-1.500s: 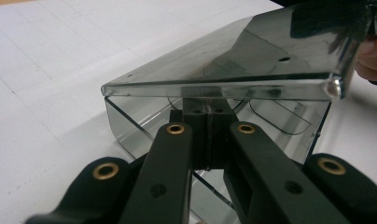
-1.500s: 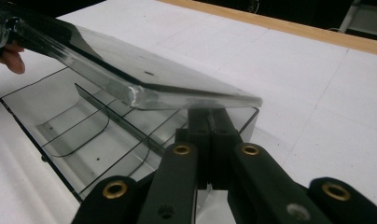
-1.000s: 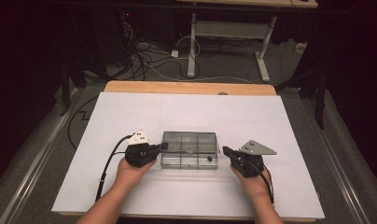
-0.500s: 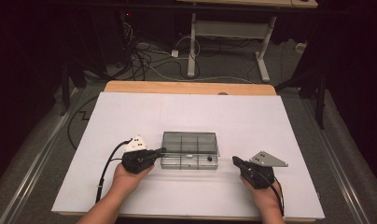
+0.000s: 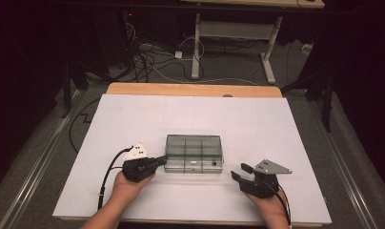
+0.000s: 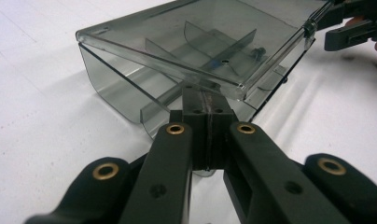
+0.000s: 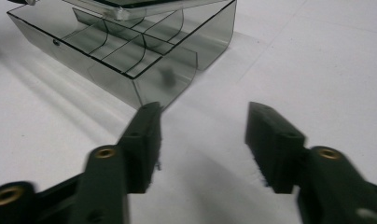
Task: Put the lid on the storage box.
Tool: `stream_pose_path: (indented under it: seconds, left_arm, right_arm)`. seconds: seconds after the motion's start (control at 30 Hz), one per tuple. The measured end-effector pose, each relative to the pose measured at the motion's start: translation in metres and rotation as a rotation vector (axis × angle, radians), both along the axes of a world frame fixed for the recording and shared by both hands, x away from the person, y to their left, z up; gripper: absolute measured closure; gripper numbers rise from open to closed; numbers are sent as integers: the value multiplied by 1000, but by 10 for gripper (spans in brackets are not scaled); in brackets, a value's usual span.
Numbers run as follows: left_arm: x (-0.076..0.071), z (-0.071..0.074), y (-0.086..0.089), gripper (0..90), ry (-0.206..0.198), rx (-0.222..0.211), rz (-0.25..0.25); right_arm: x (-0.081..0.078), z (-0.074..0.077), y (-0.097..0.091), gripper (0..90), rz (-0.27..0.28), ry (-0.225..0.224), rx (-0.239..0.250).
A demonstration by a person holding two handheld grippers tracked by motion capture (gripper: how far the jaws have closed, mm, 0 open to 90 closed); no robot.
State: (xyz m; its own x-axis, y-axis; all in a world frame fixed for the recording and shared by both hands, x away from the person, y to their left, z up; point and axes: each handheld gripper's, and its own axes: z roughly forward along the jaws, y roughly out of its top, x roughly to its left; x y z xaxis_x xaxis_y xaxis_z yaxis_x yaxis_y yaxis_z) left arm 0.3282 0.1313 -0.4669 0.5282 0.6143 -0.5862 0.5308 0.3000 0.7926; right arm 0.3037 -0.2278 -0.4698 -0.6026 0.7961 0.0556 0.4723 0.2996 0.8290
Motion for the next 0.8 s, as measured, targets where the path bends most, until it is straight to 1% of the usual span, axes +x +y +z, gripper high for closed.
stream_pose_path:
  seconds: [0.07,0.13,0.17,0.2,0.3,0.4,0.53,0.7,0.73,0.8]
  left_arm:
    - [-2,0,1,875,-4,5,2]
    - [-3,0,3,875,-6,2,4]
    - [-4,-1,4,875,-7,1,5]
    - [-4,-1,5,875,-7,0,4]
    - [-5,-5,7,875,4,15,4]
    - [-6,-9,7,875,13,30,4]
    - [-7,-9,9,875,16,25,9]
    - [-8,-12,12,875,19,39,12]
    - [-8,-12,13,875,19,40,15]
    - [-8,-13,15,875,21,41,23]
  right_arm:
    - [-1,0,0,319,-2,-3,4]
    - [0,0,0,203,7,-12,13]
    - [1,-1,0,152,6,-3,19]
    - [1,-1,-1,122,2,10,16]
    - [2,-2,0,36,-12,13,5]
    - [1,-2,2,14,-17,11,-6]
    - [1,-2,2,6,-17,11,-11]
    - [0,-2,3,4,-19,8,-10]
    - [1,-2,3,4,-17,0,-15]
    - [0,-2,3,3,-18,-2,-14]
